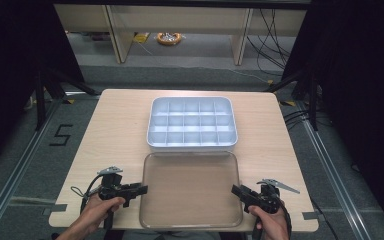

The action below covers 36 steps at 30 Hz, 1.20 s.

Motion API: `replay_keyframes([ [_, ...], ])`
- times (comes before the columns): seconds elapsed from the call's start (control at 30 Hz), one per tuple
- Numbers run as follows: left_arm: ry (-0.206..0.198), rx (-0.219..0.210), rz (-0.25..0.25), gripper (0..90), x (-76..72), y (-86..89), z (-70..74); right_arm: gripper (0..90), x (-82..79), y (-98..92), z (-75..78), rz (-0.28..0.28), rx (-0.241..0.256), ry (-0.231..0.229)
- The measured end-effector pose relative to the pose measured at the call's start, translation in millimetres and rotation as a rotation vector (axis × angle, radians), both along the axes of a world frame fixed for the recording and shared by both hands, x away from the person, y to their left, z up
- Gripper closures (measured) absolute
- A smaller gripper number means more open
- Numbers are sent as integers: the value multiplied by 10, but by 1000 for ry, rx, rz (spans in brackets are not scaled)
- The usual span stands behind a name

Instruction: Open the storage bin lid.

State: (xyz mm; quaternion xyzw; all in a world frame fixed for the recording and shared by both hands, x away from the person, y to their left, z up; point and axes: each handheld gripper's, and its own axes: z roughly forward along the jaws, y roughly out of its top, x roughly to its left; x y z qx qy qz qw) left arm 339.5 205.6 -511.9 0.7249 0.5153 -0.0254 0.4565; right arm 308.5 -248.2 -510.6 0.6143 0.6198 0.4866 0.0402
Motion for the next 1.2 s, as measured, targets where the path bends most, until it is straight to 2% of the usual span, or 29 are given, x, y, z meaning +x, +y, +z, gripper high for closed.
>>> replay_keyframes([
  [0.03,3,5,-4,587,2,2,-4,573,5,-22,-6,14,-24,-10],
  [0.07,5,6,-5,586,3,2,-8,573,-10,7,13,-10,0,31],
  [0.13,5,10,-7,583,4,-4,-12,568,-13,13,11,-16,-4,44],
  [0.17,5,10,-7,580,4,-4,-12,563,-17,13,20,-15,4,43],
  [0.2,3,12,-9,578,3,-8,-12,559,-15,-8,20,-1,-12,26],
  [0.37,11,20,-12,570,10,-20,-21,556,-14,-6,15,-3,-15,28],
  [0.4,9,23,-13,570,12,-26,-22,554,-17,13,15,-13,0,44],
  [0.5,10,23,-11,566,15,-33,-26,547,1,8,-7,-9,-6,32],
  [0.53,14,27,-13,565,19,-41,-33,542,9,-10,-23,-3,-38,28],
  [0.57,14,27,-13,562,19,-41,-33,542,9,-10,-23,-3,-38,28],
  [0.67,13,29,-17,557,12,-55,-37,530,-5,15,-10,-18,-8,61],
  [0.73,10,39,-21,553,9,-68,-36,510,12,-7,-25,-8,-49,37],
  [0.77,10,45,-22,548,11,-72,-40,505,13,-8,-29,-10,-53,37],
  [0.8,10,45,-19,541,12,-81,-47,497,20,-5,-36,4,-31,35],
  [0.87,10,42,-16,499,12,-84,-50,481,20,4,-39,-3,-36,48],
  [0.9,28,23,9,438,17,-82,-25,421,38,-5,-45,2,-38,67],
  [0.93,18,22,8,403,21,-65,0,415,43,-16,-33,-13,-32,51],
  [0.97,-7,23,1,408,22,-54,23,427,30,-6,18,-41,-7,62],
  [1.0,-7,23,1,415,22,-54,23,427,30,-6,18,-41,-7,62],
  [1.07,-36,38,20,404,11,-44,50,421,32,-48,56,-42,19,39],
  [1.1,-36,38,20,398,11,-44,50,421,32,-48,56,-42,19,39],
  [1.13,-32,35,24,394,10,-39,47,420,32,-64,44,-14,-24,26],
  [1.17,-30,31,36,392,8,-39,43,421,39,-32,32,-25,-7,35],
  [1.2,-32,35,31,391,9,-32,47,421,34,-17,43,-17,-19,36],
])
